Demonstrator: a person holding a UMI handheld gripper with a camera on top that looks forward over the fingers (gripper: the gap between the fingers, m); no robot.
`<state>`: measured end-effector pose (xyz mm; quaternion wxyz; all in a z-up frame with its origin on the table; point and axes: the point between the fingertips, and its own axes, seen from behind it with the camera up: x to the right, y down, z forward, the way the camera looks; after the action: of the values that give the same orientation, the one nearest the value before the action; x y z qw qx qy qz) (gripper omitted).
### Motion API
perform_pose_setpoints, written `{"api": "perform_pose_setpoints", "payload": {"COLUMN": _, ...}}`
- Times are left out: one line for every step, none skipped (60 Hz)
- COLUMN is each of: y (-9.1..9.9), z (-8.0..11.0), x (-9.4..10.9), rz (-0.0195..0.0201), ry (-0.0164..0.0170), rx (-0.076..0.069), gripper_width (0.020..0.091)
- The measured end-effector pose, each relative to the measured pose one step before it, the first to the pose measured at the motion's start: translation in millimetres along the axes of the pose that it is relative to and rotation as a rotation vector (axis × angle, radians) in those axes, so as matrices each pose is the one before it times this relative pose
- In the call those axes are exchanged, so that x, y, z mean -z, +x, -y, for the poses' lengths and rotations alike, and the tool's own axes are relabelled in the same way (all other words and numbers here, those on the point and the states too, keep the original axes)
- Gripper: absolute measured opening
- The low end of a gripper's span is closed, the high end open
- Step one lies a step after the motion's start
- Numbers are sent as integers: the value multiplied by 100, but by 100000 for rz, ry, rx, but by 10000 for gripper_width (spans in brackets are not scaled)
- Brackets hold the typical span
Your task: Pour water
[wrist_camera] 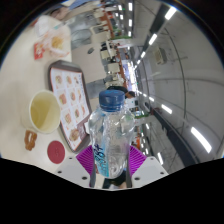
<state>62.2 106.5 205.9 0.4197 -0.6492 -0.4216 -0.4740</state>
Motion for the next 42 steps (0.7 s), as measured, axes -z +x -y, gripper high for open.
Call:
{"api": "perform_pose_setpoints", "payload": {"y": 203, "z": 29, "x": 55, "rz": 1432, "ry": 542, "rx": -6418, "gripper_width": 408}}
{"api": "perform_pose_setpoints", "payload": {"y": 155, "z": 77, "x": 81, "rz": 1733, "ry": 900, "rx": -6266, "gripper_width": 406}}
{"api": "perform_pose_setpoints", "payload": {"y": 178, "z": 120, "x": 43, "rz": 1645, "ry": 936, "rx": -6178, "gripper_width": 408}}
{"api": "perform_pose_setpoints", "payload": {"y": -113, "z": 192, "x": -79, "rz": 903, "ry": 615, "rx": -6023, "gripper_width": 406}}
{"api": "perform_pose_setpoints", "payload": {"y": 426, "z": -93, "x": 1, "rz": 1227, "ry": 614, "rx": -5859, "gripper_width": 405}}
{"api": "perform_pose_setpoints", "payload": {"y": 119, "z": -31, "x": -126, "rz": 1686, "ry": 350, "rx": -5874, "gripper_width": 408}}
{"api": "perform_pose_setpoints", "payload": {"y": 54, "z": 2, "x": -89, "rz": 2046, "ry": 496, "rx": -5627, "gripper_width": 407}}
{"api": "perform_pose_setpoints", "payload": {"y": -20, "z": 15, "x": -122, "rz": 2163, "ry": 571, "rx": -5668, "gripper_width": 405}}
{"api": "perform_pose_setpoints", "payload": {"y": 8, "z": 26, "x": -85, "rz": 1923, "ry": 465, "rx": -5749, "gripper_width": 404}}
{"api": "perform_pose_setpoints", "payload": {"y": -30, "z": -67, "x": -188, "rz": 1855, "ry": 234, "rx": -5594, "gripper_width": 404}}
{"api": "perform_pose_setpoints", "payload": {"y": -50, "z": -120, "x": -153, "rz": 2021, "ry": 25, "rx": -5354, "gripper_width": 404}}
{"api": "perform_pose_setpoints", "payload": {"y": -472, "z": -34, "x": -150, "rz": 1414, "ry": -125, "rx": -4820, "gripper_width": 406}}
{"api": "perform_pose_setpoints", "payload": {"y": -20, "z": -223, "x": -311, "rz": 2000, "ry": -66, "rx": -4940, "gripper_width": 406}}
{"api": "perform_pose_setpoints", "payload": {"y": -3, "z": -229, "x": -300, "rz": 1690, "ry": -102, "rx": -4872, "gripper_width": 404}}
{"api": "perform_pose_setpoints", "payload": {"y": 15, "z": -282, "x": -279, "rz": 1719, "ry": -228, "rx": -4658, "gripper_width": 406}}
{"api": "perform_pose_setpoints", "payload": {"y": -68, "z": -305, "x": -316, "rz": 1887, "ry": -359, "rx": -4393, "gripper_width": 406}}
{"api": "perform_pose_setpoints", "payload": {"y": -59, "z": -337, "x": -266, "rz": 1982, "ry": -304, "rx": -4126, "gripper_width": 405}}
{"api": "perform_pose_setpoints", "payload": {"y": -605, "z": -333, "x": -171, "rz": 1273, "ry": -174, "rx": -3749, "gripper_width": 406}}
{"api": "perform_pose_setpoints", "payload": {"y": -31, "z": -377, "x": -360, "rz": 1570, "ry": -202, "rx": -3491, "gripper_width": 405}}
{"api": "perform_pose_setpoints", "payload": {"y": 5, "z": -434, "x": -402, "rz": 1451, "ry": -289, "rx": -3143, "gripper_width": 404}}
{"api": "perform_pose_setpoints", "payload": {"y": 87, "z": -427, "x": -375, "rz": 1403, "ry": -314, "rx": -2765, "gripper_width": 405}}
{"api": "perform_pose_setpoints", "payload": {"y": 61, "z": -462, "x": -334, "rz": 1303, "ry": -268, "rx": -2365, "gripper_width": 406}}
{"api": "perform_pose_setpoints", "payload": {"y": 46, "z": -423, "x": -340, "rz": 1136, "ry": -165, "rx": -2041, "gripper_width": 404}}
{"api": "perform_pose_setpoints", "payload": {"y": 87, "z": -385, "x": -316, "rz": 1045, "ry": -184, "rx": -1853, "gripper_width": 407}}
{"api": "perform_pose_setpoints", "payload": {"y": -153, "z": -466, "x": 48, "rz": 554, "ry": -242, "rx": -1835, "gripper_width": 406}}
{"api": "perform_pose_setpoints", "payload": {"y": 35, "z": -419, "x": -279, "rz": 1002, "ry": -258, "rx": -1557, "gripper_width": 406}}
{"api": "perform_pose_setpoints", "payload": {"y": -22, "z": -392, "x": -221, "rz": 1020, "ry": -300, "rx": -1259, "gripper_width": 408}}
{"api": "perform_pose_setpoints", "payload": {"y": -35, "z": -402, "x": -260, "rz": 1012, "ry": -249, "rx": -1077, "gripper_width": 406}}
{"api": "perform_pose_setpoints", "payload": {"y": -41, "z": -409, "x": -249, "rz": 988, "ry": -279, "rx": -904, "gripper_width": 407}}
{"api": "perform_pose_setpoints", "payload": {"y": -109, "z": -452, "x": -404, "rz": 860, "ry": -331, "rx": -700, "gripper_width": 414}}
{"api": "perform_pose_setpoints", "payload": {"y": -25, "z": -487, "x": -228, "rz": 828, "ry": -500, "rx": -493, "gripper_width": 414}}
{"api": "perform_pose_setpoints", "payload": {"y": 8, "z": -530, "x": -258, "rz": 687, "ry": -620, "rx": -418, "gripper_width": 412}}
{"api": "perform_pose_setpoints", "payload": {"y": -14, "z": -533, "x": -220, "rz": 633, "ry": -687, "rx": -407, "gripper_width": 414}}
{"api": "perform_pose_setpoints", "payload": {"y": -44, "z": -560, "x": -192, "rz": 696, "ry": -819, "rx": -463, "gripper_width": 413}}
{"api": "perform_pose_setpoints", "payload": {"y": -25, "z": -502, "x": -178, "rz": 648, "ry": -783, "rx": -505, "gripper_width": 411}}
{"api": "perform_pose_setpoints", "payload": {"y": -1, "z": -494, "x": -212, "rz": 482, "ry": -714, "rx": -602, "gripper_width": 413}}
{"api": "perform_pose_setpoints", "payload": {"y": -5, "z": -492, "x": -220, "rz": 340, "ry": -591, "rx": -599, "gripper_width": 412}}
{"api": "perform_pose_setpoints", "payload": {"y": -1, "z": -451, "x": -192, "rz": 362, "ry": -551, "rx": -581, "gripper_width": 412}}
{"api": "perform_pose_setpoints", "payload": {"y": -30, "z": -421, "x": -205, "rz": 419, "ry": -557, "rx": -572, "gripper_width": 414}}
{"api": "perform_pose_setpoints", "payload": {"y": -350, "z": -541, "x": -663, "rz": 159, "ry": -611, "rx": -618, "gripper_width": 413}}
{"api": "perform_pose_setpoints", "payload": {"y": -9, "z": -455, "x": -140, "rz": 148, "ry": -659, "rx": -472, "gripper_width": 412}}
{"api": "perform_pose_setpoints", "payload": {"y": 50, "z": -524, "x": -157, "rz": 14, "ry": -838, "rx": -345, "gripper_width": 413}}
